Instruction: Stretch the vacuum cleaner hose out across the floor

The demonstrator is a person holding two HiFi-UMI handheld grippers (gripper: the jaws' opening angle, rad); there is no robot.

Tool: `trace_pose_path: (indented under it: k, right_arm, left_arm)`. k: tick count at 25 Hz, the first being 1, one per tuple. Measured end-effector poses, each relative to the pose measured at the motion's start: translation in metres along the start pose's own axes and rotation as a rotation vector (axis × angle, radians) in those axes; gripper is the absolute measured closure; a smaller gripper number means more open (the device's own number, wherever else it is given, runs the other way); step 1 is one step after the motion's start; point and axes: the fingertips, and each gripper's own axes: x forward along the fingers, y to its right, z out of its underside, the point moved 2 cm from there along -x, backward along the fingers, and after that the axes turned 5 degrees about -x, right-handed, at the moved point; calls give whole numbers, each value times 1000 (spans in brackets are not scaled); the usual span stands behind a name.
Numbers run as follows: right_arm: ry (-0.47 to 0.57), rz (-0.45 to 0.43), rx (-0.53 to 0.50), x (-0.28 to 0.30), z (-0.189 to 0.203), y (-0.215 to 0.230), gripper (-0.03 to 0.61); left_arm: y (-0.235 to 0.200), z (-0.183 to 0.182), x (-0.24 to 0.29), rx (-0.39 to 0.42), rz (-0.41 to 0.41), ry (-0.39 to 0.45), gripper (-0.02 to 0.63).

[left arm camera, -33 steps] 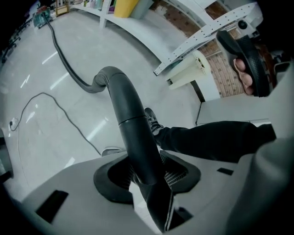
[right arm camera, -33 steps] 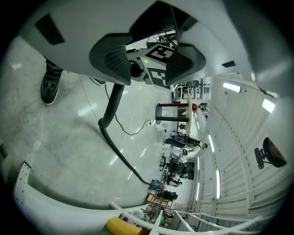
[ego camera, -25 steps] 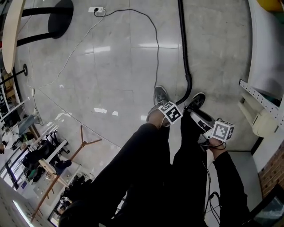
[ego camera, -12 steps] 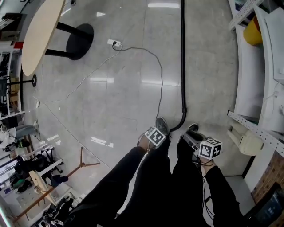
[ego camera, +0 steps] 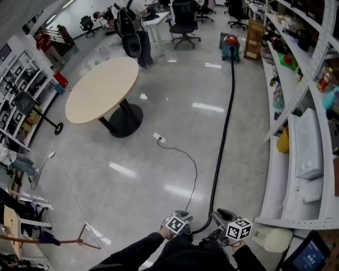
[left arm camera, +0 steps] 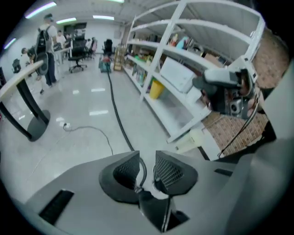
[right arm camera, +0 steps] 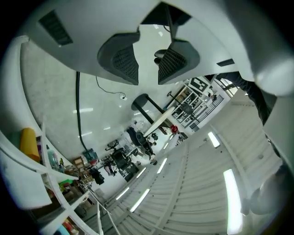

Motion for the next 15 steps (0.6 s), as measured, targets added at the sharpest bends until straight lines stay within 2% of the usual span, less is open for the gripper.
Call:
trace_pose_path:
  k: [4,7,9,12,15]
  right_arm:
    - [118,30,-119,-13,-65,-46,480]
    - [183,80,-215,-27,-96,-78,523]
    - [214,120,-291,-37,-110,-94,545]
    - [238,182,-386,-48,-119,-110,563]
    - [226,221,-423,-44,-108,-133,565]
  left_arm:
    - [15,-84,-100,45,51,340,553]
    - [28,-120,-168,54,111,554,569]
    - [43,-135,-200,80,164,667,569]
    - [65,-140,-219,144,226,738,569]
    - [73,-119,-220,164,290,714,569]
